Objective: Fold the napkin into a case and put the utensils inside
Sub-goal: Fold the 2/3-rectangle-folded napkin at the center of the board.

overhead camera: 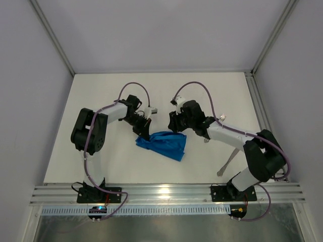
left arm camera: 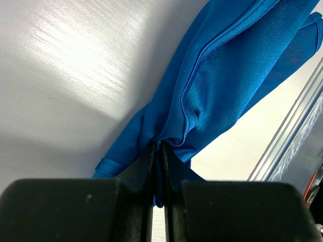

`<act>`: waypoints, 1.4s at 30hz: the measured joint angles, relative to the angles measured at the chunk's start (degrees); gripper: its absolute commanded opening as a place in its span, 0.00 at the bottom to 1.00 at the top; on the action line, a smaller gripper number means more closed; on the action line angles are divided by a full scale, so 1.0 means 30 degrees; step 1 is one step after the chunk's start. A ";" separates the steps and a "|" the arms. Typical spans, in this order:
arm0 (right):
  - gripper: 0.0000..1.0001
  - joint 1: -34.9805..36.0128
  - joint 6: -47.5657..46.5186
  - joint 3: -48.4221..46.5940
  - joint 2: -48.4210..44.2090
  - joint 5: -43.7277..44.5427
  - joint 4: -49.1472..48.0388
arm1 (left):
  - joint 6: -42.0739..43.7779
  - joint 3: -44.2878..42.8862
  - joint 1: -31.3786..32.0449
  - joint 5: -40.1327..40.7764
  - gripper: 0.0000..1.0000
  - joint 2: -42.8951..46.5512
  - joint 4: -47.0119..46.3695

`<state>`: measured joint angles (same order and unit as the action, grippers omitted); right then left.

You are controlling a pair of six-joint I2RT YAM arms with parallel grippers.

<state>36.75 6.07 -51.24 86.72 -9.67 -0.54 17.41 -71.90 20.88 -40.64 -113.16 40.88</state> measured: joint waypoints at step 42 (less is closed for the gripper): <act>0.09 0.3337 0.3002 0.2084 0.2710 0.3504 -0.1253 | -0.0124 -0.1297 -0.0495 0.0911 0.31 0.1741 0.1282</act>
<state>46.76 15.07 -44.99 94.85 0.84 -4.29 17.04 -75.79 19.40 -37.91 -107.94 44.73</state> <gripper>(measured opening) 0.091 0.302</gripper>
